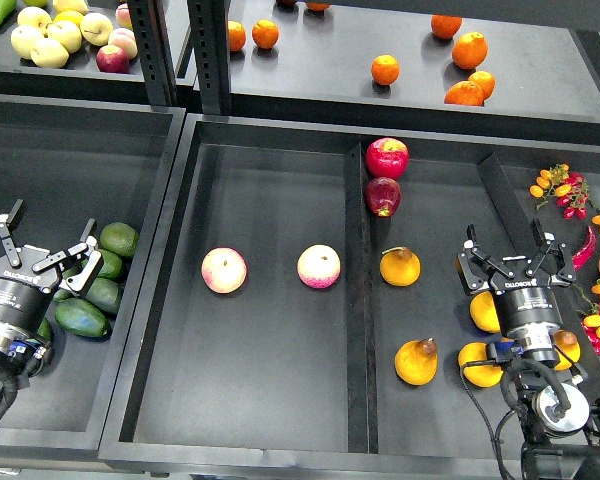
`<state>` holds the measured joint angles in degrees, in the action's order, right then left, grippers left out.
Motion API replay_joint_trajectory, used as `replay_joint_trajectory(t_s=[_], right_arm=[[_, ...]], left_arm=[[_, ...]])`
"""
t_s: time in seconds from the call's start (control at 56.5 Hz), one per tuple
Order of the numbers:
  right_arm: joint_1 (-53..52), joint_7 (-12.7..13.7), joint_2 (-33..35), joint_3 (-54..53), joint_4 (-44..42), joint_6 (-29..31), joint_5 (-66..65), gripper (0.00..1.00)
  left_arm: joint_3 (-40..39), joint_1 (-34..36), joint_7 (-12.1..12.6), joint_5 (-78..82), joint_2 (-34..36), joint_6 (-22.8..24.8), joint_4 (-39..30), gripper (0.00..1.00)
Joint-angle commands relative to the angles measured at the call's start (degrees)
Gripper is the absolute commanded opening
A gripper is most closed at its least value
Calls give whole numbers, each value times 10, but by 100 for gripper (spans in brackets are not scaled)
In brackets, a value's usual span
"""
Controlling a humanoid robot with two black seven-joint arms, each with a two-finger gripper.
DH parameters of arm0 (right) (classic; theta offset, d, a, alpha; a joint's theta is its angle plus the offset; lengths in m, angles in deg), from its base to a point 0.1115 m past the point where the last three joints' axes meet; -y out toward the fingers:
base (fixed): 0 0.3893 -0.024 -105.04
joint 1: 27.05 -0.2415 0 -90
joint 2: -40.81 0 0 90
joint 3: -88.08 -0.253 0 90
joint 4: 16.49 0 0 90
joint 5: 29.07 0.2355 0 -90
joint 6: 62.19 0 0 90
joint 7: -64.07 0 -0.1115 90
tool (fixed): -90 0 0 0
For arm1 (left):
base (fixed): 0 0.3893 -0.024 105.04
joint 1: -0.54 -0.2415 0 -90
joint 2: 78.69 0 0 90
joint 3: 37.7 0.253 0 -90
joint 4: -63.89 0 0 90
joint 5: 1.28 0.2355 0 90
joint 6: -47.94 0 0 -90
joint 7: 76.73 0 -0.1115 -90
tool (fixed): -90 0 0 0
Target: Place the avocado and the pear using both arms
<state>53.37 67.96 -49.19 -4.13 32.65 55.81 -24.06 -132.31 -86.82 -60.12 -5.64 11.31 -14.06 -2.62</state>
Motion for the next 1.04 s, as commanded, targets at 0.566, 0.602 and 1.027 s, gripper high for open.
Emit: replay_joint_trajectory(t_s=[0.566,0.602,1.027], right_arm=[[3,0,0,2,26,0,0,99],[4,0,0,2,26,0,0,99],[5,0,0,8,23,0,0,99]], left_arm=[[-1,0,1,0,0,0,-7,99],[-1,0,1,0,0,0,-7,99],[-2,0,1,0,0,0,-11,99]])
